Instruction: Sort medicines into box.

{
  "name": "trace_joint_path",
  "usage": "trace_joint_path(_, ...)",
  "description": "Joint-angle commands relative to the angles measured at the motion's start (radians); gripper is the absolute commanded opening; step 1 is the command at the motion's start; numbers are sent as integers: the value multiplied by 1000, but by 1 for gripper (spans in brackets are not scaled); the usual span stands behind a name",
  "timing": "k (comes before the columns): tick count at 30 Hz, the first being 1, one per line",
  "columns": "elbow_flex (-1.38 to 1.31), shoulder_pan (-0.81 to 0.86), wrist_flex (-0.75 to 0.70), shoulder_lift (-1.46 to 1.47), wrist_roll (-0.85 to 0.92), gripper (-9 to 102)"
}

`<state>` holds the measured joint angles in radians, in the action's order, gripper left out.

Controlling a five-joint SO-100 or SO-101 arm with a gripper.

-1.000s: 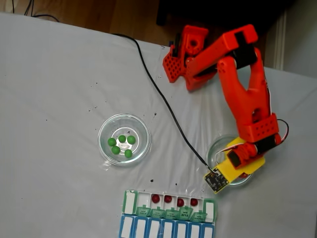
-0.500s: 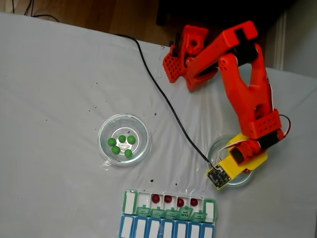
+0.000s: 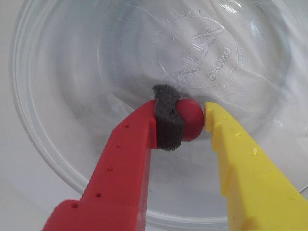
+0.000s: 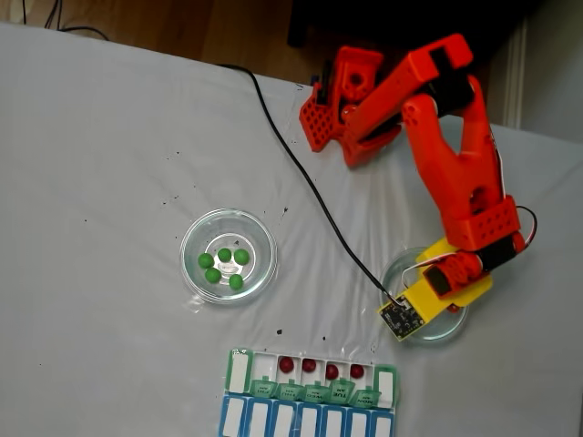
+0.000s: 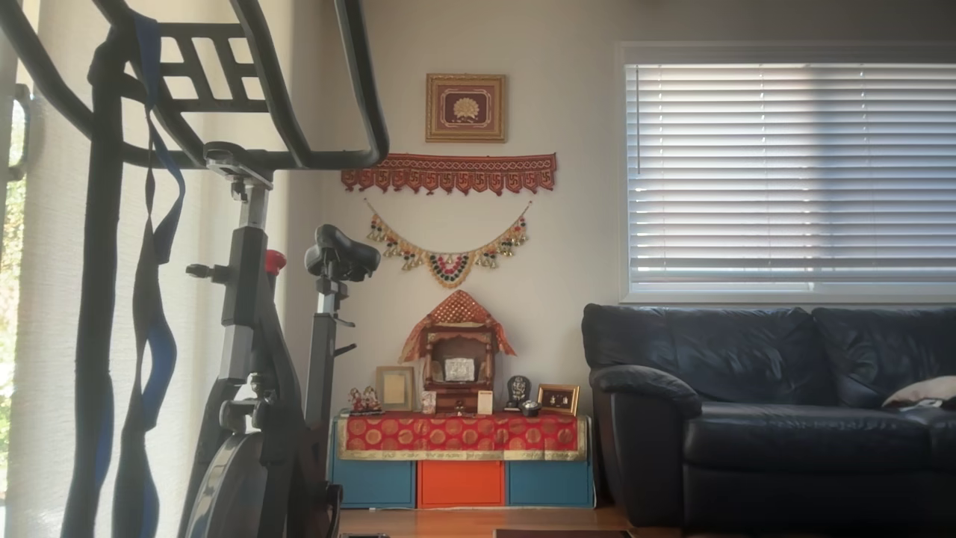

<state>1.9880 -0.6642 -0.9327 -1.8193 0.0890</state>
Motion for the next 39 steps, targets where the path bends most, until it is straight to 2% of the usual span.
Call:
trace_joint_path(1,-37,-25,-3,-89,-3,2)
trace_joint_path(23,-44,81,81,-160,52,2)
trace_joint_path(39,-250,178,-173,-190,74,2)
